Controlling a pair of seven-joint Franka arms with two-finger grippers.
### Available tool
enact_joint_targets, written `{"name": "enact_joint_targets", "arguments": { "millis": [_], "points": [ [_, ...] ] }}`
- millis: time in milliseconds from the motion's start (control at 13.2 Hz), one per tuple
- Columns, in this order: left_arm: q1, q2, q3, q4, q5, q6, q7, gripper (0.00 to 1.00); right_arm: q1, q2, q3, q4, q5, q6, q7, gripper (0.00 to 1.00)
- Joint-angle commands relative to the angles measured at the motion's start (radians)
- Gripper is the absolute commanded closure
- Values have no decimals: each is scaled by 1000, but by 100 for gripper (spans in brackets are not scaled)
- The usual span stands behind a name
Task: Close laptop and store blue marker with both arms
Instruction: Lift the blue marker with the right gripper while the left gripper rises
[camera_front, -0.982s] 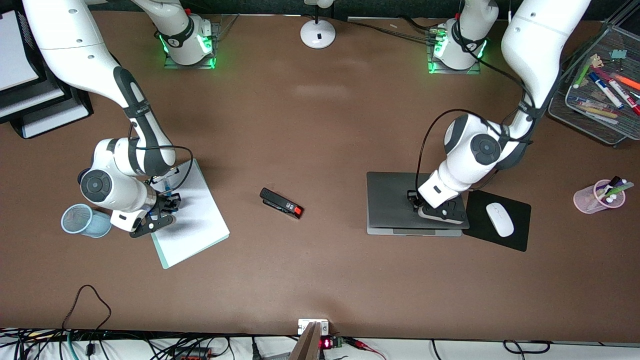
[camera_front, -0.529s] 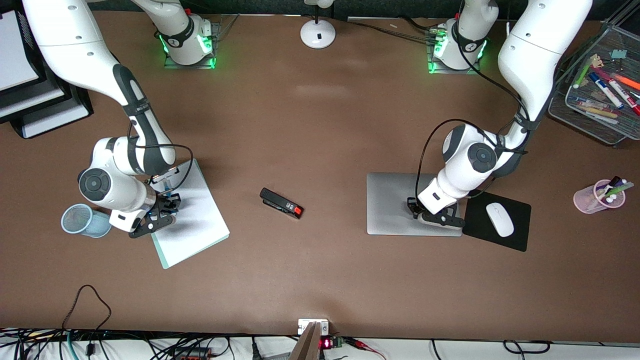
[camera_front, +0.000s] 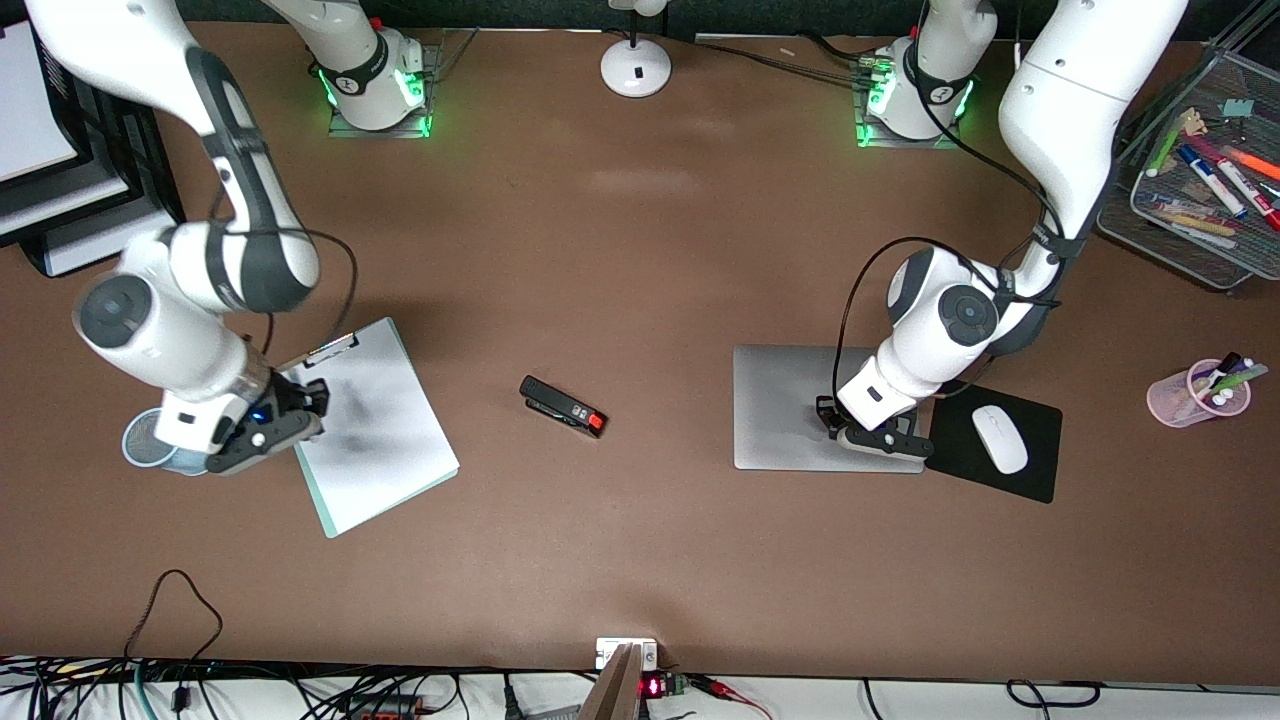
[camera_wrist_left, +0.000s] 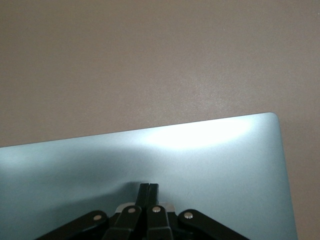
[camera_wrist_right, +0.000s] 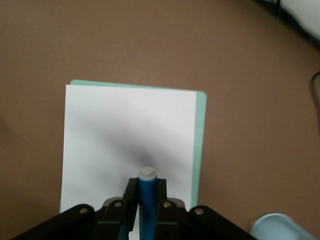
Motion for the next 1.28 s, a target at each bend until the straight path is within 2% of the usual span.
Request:
{"name": "enact_joint_targets", "arguments": {
  "millis": [0, 302, 453, 529, 604, 680, 756, 982, 1209],
  "points": [
    [-1, -98, 4, -5, 26, -151, 1, 100, -51, -98, 3, -18, -2, -19, -250, 95],
    [2, -218, 1, -2, 28, -363, 2, 99, -125, -166, 5, -18, 10, -24, -585, 95],
    [2, -262, -4, 11, 28, -458, 5, 83, -171, -168, 5, -18, 47, -43, -682, 95],
    [4, -284, -6, 21, 28, -509, 7, 56, -195, -165, 5, -20, 80, -47, -758, 95],
    [4, -307, -7, 35, 28, -567, 7, 17, -223, -157, 3, -20, 138, -47, -852, 95],
    [5, -328, -9, 44, 28, -610, 10, 3, -246, -152, 3, -21, 195, -47, -938, 95],
    [5, -345, -9, 52, 28, -653, 11, 0, -264, -148, 3, -21, 240, -50, -1030, 95],
    [5, -376, -12, 103, 28, -774, 14, 0, -329, -134, 3, -21, 382, -111, -1308, 95],
    [7, -396, -16, 210, 26, -955, 26, 0, -364, -90, 5, -17, 559, -142, -1640, 95]
  ]
}}
